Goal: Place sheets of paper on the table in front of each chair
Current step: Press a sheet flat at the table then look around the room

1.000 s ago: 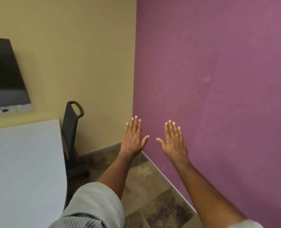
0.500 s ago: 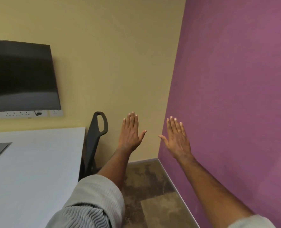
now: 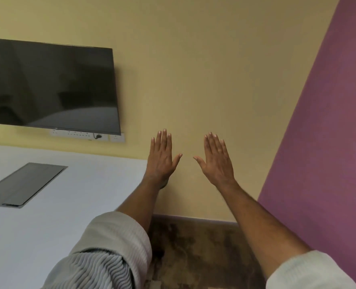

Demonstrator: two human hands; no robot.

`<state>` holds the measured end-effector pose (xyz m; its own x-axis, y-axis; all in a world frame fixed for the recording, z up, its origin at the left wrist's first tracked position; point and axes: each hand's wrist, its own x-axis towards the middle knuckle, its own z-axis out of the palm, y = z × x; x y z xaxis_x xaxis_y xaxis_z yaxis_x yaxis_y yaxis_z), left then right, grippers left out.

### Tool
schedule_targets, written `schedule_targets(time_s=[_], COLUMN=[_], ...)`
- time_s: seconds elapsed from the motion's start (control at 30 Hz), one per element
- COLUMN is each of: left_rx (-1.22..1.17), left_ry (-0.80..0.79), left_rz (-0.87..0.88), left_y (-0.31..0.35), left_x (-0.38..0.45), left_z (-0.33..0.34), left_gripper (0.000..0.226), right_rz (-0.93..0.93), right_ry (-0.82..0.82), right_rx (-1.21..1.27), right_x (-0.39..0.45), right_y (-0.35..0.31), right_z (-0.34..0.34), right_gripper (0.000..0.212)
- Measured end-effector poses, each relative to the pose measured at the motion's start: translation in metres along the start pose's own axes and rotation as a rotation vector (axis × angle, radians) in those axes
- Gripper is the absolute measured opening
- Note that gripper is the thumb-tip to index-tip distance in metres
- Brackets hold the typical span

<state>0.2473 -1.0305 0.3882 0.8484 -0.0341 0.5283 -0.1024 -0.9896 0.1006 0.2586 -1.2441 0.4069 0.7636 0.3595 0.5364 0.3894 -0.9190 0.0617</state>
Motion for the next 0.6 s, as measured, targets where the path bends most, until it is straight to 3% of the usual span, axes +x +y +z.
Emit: schedule_targets(time_s=[0.33,0.6], left_rx=[0.200,0.334], left_ry=[0.026,0.036], left_rz=[-0.319,-0.590], left_y=[-0.090,-0.194], left_x=[0.045,0.005], left_z=[0.022,0.001], left_gripper=[0.082,0.085], right_rz=[-0.356,-0.579], right_ry=[-0.005,0.014], right_rx=[0.224,0.381], right_x=[0.156,0.203], right_y=[-0.060,-0.183], right_z=[0.094,0.140], right_gripper=[0.085,0.084])
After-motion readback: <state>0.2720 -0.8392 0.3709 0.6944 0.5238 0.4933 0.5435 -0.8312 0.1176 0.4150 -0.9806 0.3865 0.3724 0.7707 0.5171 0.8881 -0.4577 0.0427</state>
